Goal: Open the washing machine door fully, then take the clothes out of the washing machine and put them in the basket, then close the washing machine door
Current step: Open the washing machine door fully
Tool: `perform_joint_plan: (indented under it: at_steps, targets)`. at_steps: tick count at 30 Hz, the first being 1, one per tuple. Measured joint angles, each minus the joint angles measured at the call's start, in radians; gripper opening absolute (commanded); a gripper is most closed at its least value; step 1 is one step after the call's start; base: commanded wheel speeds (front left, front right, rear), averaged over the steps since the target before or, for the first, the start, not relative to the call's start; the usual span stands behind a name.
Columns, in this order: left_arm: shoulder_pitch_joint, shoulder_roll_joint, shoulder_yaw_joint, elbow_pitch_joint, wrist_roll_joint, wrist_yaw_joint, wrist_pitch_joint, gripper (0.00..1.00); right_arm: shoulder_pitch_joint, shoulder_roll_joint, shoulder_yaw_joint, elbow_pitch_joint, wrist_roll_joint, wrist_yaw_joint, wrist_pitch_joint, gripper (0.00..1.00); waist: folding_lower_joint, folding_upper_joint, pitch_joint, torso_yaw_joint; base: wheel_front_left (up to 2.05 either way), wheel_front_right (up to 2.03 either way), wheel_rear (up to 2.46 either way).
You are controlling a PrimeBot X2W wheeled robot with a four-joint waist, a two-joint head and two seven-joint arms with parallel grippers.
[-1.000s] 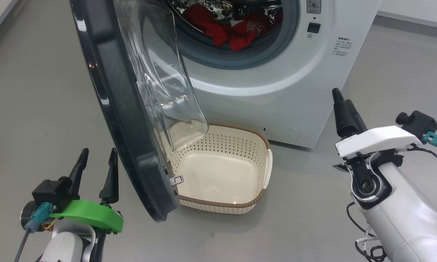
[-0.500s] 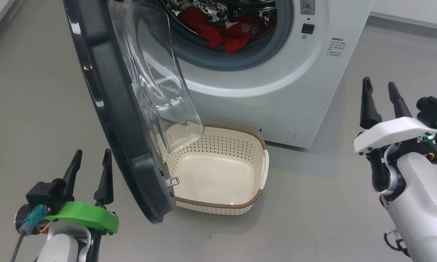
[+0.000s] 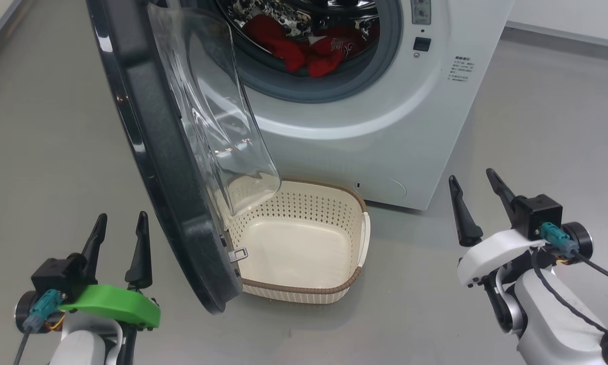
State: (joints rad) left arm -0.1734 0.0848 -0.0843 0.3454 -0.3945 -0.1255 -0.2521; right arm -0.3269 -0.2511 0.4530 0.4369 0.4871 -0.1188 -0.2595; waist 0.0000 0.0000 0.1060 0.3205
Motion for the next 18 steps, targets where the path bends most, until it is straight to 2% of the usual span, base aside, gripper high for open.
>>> perform_joint_plan:
  at_steps: [16, 17, 18]
  targets:
    - [0.018, -0.005, 0.006, 0.002, 0.012, 0.000, 0.000, 1.00, 0.068, 0.070, -0.124, -0.003, -0.116, -0.007, 0.000, 1.00, 0.0000, 0.0000, -0.025, -0.011, 0.00, 0.00, 0.00]
    - [0.020, -0.005, 0.005, 0.002, 0.012, 0.000, 0.000, 0.95, 0.073, 0.074, -0.132, -0.002, -0.121, -0.007, 0.000, 1.00, 0.0000, 0.0000, -0.027, -0.012, 0.00, 0.00, 0.00]
    - [0.022, -0.005, 0.004, 0.002, 0.012, 0.000, 0.000, 0.50, 0.077, 0.080, -0.138, -0.002, -0.126, -0.007, 0.000, 1.00, 0.0000, 0.0000, -0.028, -0.012, 0.00, 0.00, 0.00]
